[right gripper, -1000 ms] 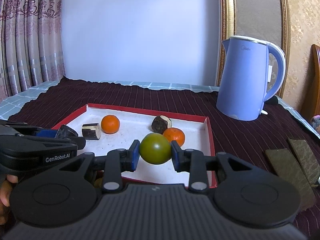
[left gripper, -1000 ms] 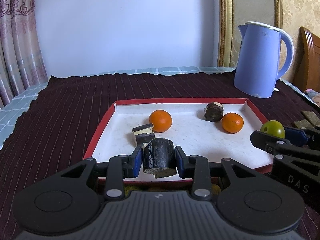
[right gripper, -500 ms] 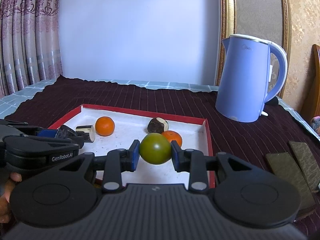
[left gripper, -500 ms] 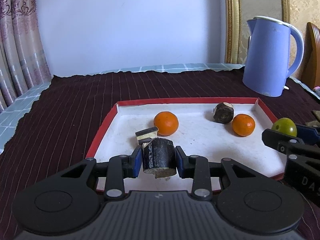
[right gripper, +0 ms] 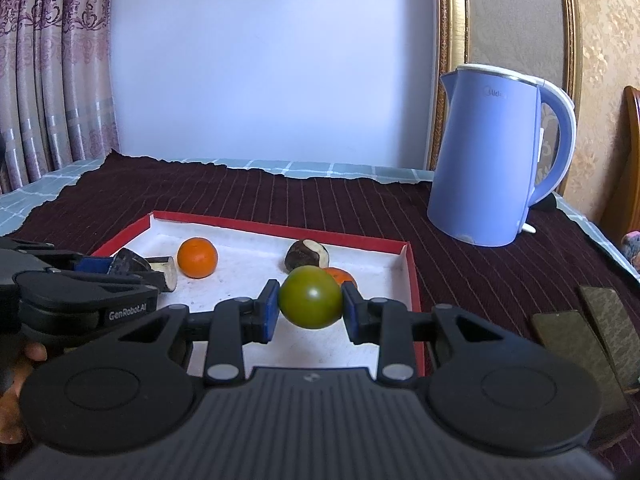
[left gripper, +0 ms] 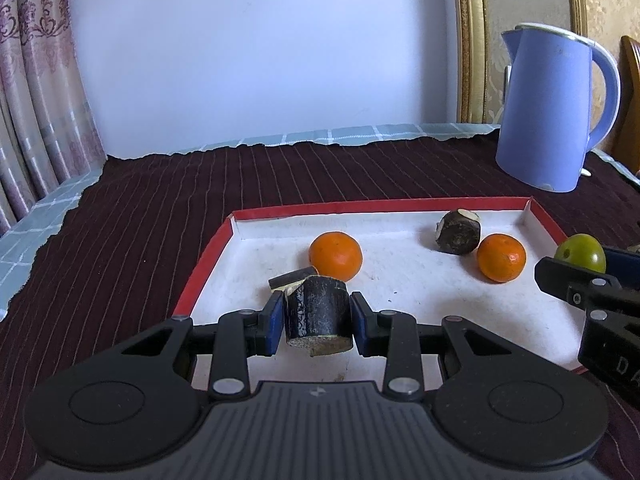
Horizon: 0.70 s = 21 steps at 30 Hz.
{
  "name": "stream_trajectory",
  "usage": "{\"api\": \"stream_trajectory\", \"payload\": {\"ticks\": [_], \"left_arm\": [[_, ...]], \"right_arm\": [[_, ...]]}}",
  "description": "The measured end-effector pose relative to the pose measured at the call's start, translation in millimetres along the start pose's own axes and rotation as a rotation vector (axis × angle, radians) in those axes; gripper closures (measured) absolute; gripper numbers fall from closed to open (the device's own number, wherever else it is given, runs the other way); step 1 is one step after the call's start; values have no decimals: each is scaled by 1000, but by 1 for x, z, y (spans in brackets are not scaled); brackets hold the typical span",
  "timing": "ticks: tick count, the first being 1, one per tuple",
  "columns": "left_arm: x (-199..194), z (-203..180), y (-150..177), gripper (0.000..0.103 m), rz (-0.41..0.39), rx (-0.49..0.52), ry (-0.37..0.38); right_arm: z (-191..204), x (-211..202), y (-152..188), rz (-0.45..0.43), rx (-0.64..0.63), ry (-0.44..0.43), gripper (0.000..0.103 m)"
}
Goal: Organize fruits
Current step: 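Lower the green fruit into the tray and open the right gripper while the left releases the chunk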
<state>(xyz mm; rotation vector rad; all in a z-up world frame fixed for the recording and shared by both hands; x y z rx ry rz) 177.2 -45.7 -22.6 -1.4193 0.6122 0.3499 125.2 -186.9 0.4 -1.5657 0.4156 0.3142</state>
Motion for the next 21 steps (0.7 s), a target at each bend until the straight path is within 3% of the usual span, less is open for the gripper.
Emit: {"api": "stream_trajectory", "payload": {"ticks": [21], "left_arm": [[29,0,-13,69,27,15,-34]], "right_arm": [[-4,40,-9,46,7,38,73]]}}
Point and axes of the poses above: each gripper's, at about its wrist camera, not at the fingertips, and x roughly the way its jaws point, z to its left, y to its underside, the point moved 7 cm from there along x, roughly the way its jaws point, and after that the axes turned 7 degrees about y, right-handed, at the moved point
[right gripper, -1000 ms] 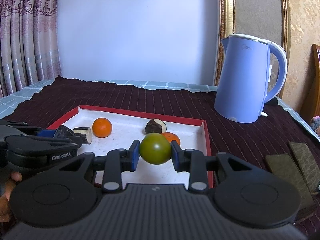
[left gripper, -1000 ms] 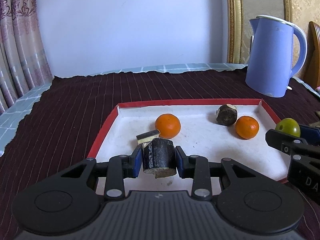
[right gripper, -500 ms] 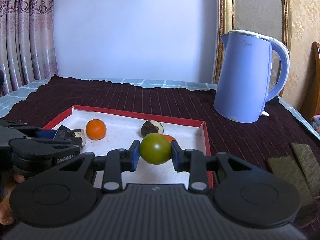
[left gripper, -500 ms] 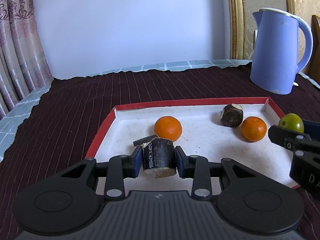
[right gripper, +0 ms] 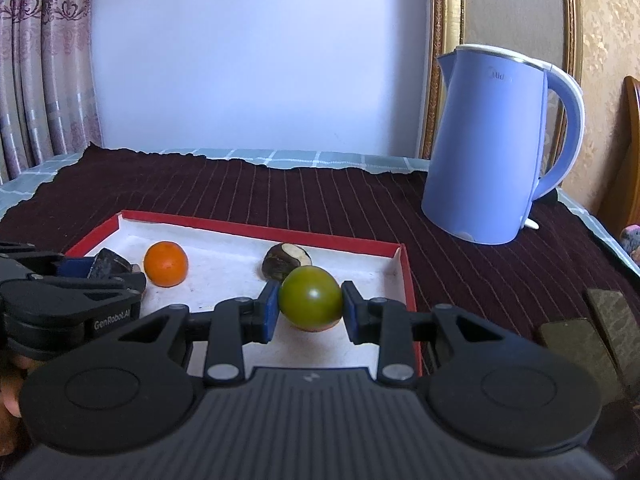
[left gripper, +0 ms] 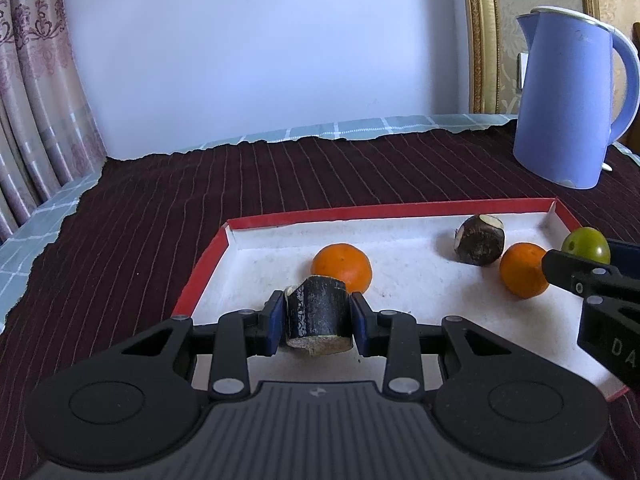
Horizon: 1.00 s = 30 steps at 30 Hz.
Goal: Organize fruits
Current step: 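Lower the green fruit into the tray and open the right gripper while the left releases the chunk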
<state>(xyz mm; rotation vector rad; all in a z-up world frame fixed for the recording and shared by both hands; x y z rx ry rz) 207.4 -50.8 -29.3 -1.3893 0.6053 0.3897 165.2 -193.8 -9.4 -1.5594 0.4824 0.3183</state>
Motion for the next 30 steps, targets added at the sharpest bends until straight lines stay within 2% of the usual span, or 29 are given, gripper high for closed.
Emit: {"api": "stream_trajectory", "payload": {"ticks": [11,30], "left_arm": [[11,2,-9,69,-19,-40,20],[23,-6,-14,69,-45,-7,18]], "right_arm": [[-1,16,-3,-1,33,-6,73],[0,33,-7,-23,29,-5,73]]}}
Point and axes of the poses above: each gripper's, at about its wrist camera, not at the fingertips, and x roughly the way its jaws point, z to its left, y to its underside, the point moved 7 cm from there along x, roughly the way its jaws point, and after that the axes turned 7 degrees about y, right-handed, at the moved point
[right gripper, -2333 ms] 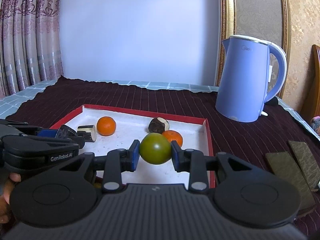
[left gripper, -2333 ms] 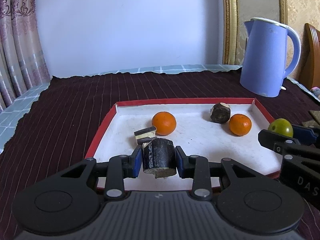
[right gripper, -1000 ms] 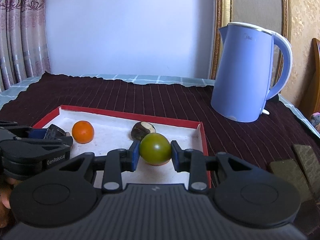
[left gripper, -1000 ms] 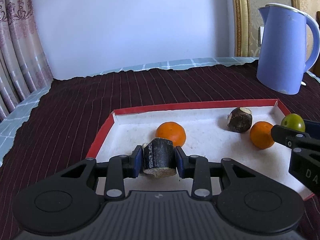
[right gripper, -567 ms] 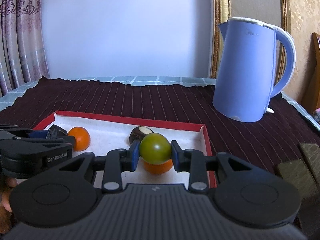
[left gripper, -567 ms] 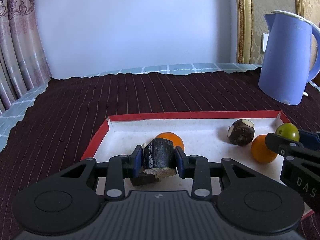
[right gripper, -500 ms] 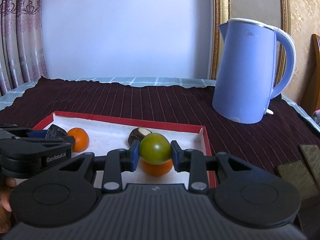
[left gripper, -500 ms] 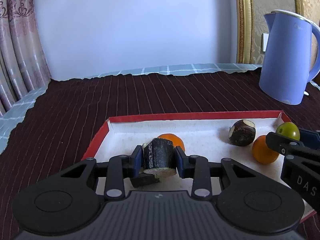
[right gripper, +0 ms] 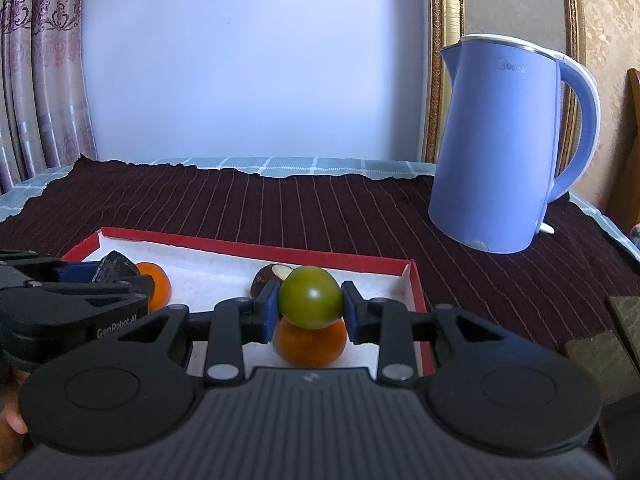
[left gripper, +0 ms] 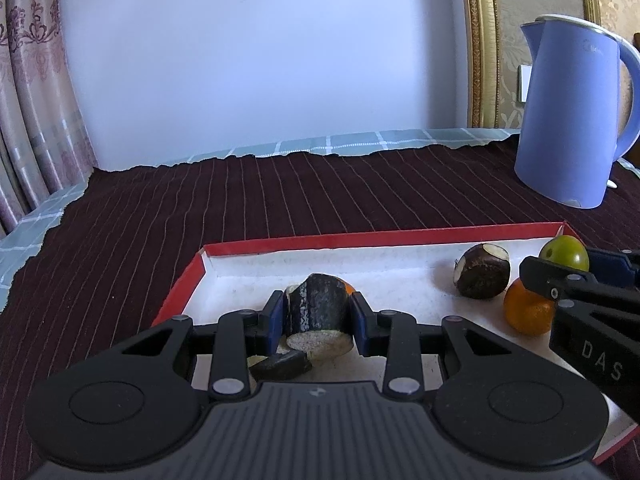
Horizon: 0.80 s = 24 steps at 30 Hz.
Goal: Organize fruits
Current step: 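Lower the green fruit into the tray and open the right gripper while the left releases the chunk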
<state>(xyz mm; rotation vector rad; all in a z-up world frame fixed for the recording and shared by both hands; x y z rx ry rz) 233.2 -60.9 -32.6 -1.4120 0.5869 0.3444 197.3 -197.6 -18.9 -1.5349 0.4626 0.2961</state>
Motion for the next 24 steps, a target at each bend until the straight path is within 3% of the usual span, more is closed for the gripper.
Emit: {"api": "stream_trajectory", "payload": {"ticks": [20,24], "left_arm": [[6,-7,-9,69,-18,9,13],[3,-10,-9,69,-32,29,-1]], "right_arm": [[-4,17,-3,16,12,15,73],[-4,16,-2,3,5,25,62]]}}
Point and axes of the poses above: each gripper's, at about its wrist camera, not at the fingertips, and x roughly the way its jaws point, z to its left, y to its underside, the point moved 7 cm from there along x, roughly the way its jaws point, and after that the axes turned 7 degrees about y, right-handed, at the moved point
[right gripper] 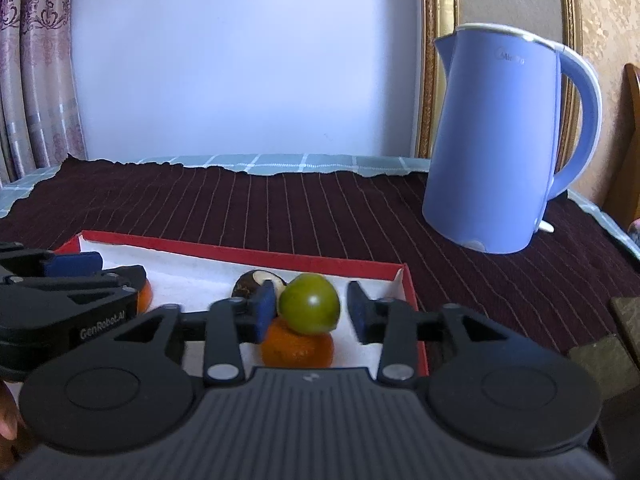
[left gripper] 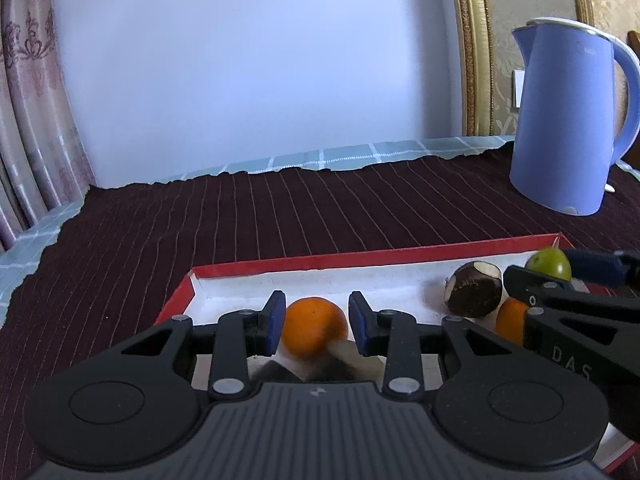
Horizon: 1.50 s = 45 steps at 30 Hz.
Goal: Organize fruits
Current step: 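Lower the green fruit into the tray and open the right gripper while the left releases the chunk, then raise both open grippers out of the tray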
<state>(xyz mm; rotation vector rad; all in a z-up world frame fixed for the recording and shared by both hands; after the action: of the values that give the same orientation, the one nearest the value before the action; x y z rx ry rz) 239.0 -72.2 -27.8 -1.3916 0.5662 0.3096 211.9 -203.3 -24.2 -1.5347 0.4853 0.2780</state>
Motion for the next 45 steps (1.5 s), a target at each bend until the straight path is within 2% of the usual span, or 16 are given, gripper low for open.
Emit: {"api": "stream_trajectory", "payload": {"ticks": [2,7,9,11,13,19,27,34,38,45], "left_arm": [[0,-1,2,69,6,4,2],[0,1,4,65,10,5,-10],[-1,1,4,61,7,3,-13],[-2,1,5,51,3,4,-16],[-4,0,6,48,-3,14,-25],[-9,4,8,47,9,5,-24],[-26,13,15,43,11,-26,-20],[-45,18,25,41,4,-32,-27],[-58,23,31,31,-9,-41,-36],[-72,27,44,25,-9,-38,-44]], "right_arm": [[1,-2,0,-14,-10,9,54],[1,-5,2,-21,-13,3,53],[0,-5,3,-22,-6,3,53],[-2,-5,3,-24,0,4,45],[-3,-7,3,-30,0,9,40],[-3,-10,5,-38,-3,13,26],[-4,-19,11,-45,6,10,16],[-2,-37,17,-74,-11,22,1],[1,-45,25,-68,-11,6,0],[5,-57,36,-53,1,-8,0]]}}
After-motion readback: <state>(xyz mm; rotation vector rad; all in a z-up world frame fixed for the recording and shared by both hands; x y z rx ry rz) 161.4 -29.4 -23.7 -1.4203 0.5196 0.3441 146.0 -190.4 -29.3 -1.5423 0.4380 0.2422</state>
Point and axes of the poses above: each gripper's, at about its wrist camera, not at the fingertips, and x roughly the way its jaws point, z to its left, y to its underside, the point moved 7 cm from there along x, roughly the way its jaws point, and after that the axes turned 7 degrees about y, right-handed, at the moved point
